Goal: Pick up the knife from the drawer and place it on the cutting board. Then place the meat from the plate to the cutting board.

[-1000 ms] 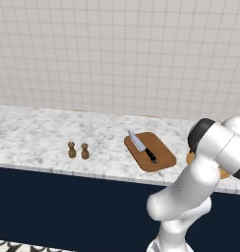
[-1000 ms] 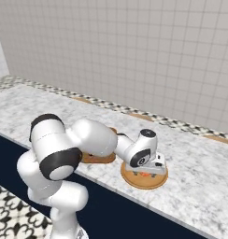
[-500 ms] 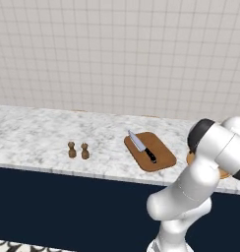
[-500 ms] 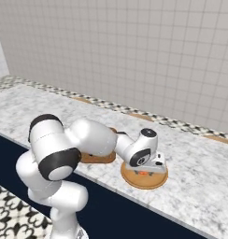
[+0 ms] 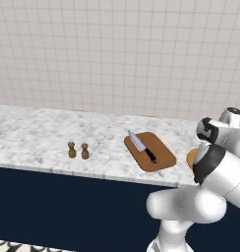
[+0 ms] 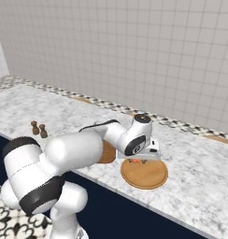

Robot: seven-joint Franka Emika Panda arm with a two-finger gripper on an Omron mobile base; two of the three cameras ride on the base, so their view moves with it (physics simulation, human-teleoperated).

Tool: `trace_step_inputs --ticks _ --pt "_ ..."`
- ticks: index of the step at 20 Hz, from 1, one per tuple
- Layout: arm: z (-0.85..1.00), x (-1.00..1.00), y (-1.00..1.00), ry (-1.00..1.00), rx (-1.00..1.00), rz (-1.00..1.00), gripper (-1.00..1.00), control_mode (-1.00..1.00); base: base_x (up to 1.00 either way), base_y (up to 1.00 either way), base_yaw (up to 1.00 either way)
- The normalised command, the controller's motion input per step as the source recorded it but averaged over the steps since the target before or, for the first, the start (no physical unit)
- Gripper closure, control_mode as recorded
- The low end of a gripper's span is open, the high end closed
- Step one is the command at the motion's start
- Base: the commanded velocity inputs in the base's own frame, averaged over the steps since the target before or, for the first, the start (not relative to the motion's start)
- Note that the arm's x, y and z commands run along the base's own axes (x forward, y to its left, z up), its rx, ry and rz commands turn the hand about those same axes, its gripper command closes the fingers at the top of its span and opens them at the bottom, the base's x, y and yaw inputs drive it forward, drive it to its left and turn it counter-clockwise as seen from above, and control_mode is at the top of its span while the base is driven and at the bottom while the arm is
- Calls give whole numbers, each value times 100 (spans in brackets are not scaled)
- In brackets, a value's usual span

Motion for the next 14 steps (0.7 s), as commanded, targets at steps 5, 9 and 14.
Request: trace_step_inputs --ticks 5,9,14 --pt "39 12 85 -2 0 9 100 -100 0 0 0" --pt "0 36 93 -1 0 9 100 -100 0 0 0" --pt "-3 54 75 1 0 7 100 -100 0 0 0"
